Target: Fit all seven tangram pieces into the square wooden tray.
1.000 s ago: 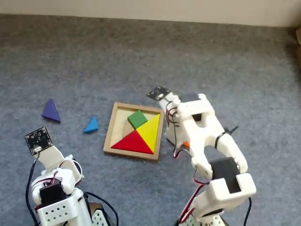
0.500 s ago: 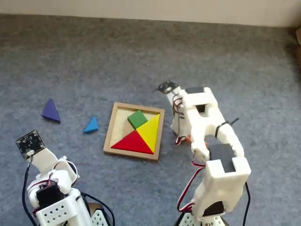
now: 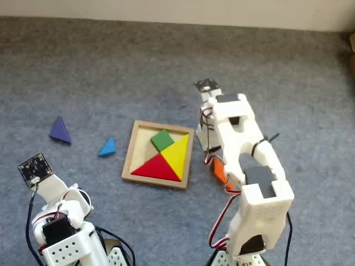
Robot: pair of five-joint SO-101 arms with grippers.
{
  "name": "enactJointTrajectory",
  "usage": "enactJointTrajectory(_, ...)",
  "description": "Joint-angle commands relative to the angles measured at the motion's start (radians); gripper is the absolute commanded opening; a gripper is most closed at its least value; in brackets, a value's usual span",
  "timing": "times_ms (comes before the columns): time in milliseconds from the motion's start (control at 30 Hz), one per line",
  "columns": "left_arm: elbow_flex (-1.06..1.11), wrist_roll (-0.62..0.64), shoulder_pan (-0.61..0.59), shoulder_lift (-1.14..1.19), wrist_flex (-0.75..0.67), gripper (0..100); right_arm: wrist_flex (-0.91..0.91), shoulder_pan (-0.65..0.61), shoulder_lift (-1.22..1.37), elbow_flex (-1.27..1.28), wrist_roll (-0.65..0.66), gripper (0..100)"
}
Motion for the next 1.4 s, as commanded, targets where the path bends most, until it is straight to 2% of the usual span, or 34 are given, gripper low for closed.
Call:
enactJointTrajectory(0,0.019,0.008,-0.015,-0.042,0.003,1,0.165,-0.024,-0.018,-0.104,0.0,18.5)
enactJointTrajectory(100,0.019,0.008,-0.018,-0.042,0.003,1,0.28,-0.021,-0.018,-0.147,0.028,27.5)
enactJointTrajectory(233,0.019,0.008,-0.019,-0.042,0.003,1,0.358,-0.021,-0.018,-0.153,0.173,27.6)
enactJointTrajectory(367,0.019,0.008,-0.019,-0.042,0.003,1,0.394,-0.016,-0.016,-0.14,0.216,27.5)
enactJointTrajectory(533,0.019,0.008,-0.019,-0.042,0.003,1,0.352,-0.031,-0.018,-0.03,0.276,27.5)
enactJointTrajectory(867,0.019,0.008,-0.019,-0.042,0.003,1,0.283,-0.039,-0.016,0.064,0.279,27.5)
enactJointTrajectory(1000,0.019,0.008,-0.019,-0.042,0.003,1,0.148,-0.033,-0.01,0.15,0.279,27.4)
enactJointTrajectory(1100,0.019,0.008,-0.019,-0.042,0.003,1,0.065,-0.031,-0.01,0.228,0.334,22.3)
enactJointTrajectory(1200,0.019,0.008,-0.019,-0.042,0.003,1,0.035,-0.028,-0.015,0.255,0.419,8.8)
enactJointTrajectory(1267,0.019,0.008,-0.021,-0.042,0.003,1,0.035,-0.015,-0.016,0.255,0.43,0.2)
enactJointTrajectory(1367,0.019,0.008,-0.021,-0.042,0.003,1,0.041,0.002,-0.027,0.246,0.43,1.9)
